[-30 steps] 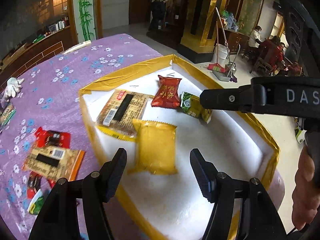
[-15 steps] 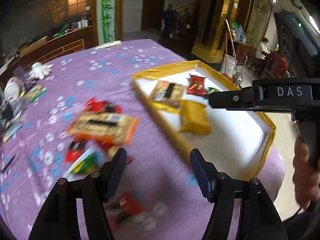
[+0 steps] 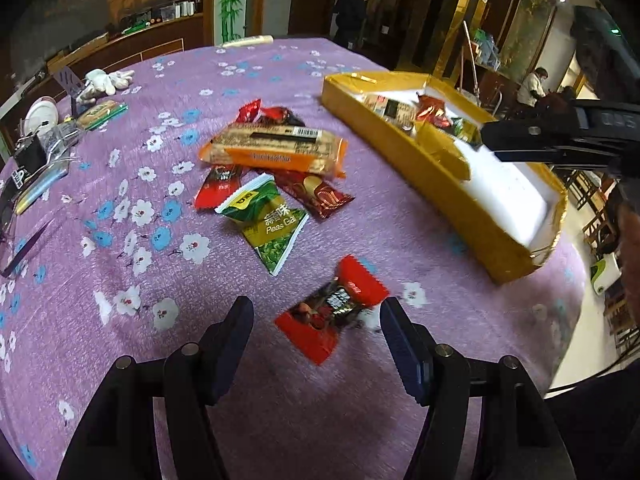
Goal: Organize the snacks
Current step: 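Grasp the red candy wrapper with left tool while right grasps green pea-snack bag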
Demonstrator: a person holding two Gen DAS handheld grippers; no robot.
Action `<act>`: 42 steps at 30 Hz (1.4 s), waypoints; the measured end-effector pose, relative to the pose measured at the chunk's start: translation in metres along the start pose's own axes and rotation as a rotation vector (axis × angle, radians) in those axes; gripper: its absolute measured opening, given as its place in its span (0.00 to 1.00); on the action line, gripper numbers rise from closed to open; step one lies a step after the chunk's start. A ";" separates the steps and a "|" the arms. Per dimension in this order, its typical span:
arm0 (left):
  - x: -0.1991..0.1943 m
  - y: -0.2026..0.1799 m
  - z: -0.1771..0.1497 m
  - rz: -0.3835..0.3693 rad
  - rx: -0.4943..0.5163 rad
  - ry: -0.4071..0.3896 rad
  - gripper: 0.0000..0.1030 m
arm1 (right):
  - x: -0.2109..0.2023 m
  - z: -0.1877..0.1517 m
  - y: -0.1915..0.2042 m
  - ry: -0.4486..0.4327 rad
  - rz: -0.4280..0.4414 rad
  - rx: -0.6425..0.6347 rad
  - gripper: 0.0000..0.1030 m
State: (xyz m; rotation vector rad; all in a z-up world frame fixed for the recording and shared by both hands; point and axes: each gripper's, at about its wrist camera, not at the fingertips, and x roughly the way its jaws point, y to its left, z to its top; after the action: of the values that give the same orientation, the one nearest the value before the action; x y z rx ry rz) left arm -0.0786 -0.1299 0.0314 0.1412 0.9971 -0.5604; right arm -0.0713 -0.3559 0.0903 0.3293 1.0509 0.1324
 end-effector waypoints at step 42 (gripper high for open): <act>-0.013 0.045 -0.045 0.193 -0.084 -0.062 0.26 | 0.140 0.003 0.127 0.193 -0.011 -0.434 0.37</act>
State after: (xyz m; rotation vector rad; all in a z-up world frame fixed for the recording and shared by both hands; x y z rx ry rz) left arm -0.0951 -0.0708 0.0118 0.1431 0.9336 -0.3446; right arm 0.0065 -0.1998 0.0172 -0.0842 1.1815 0.3814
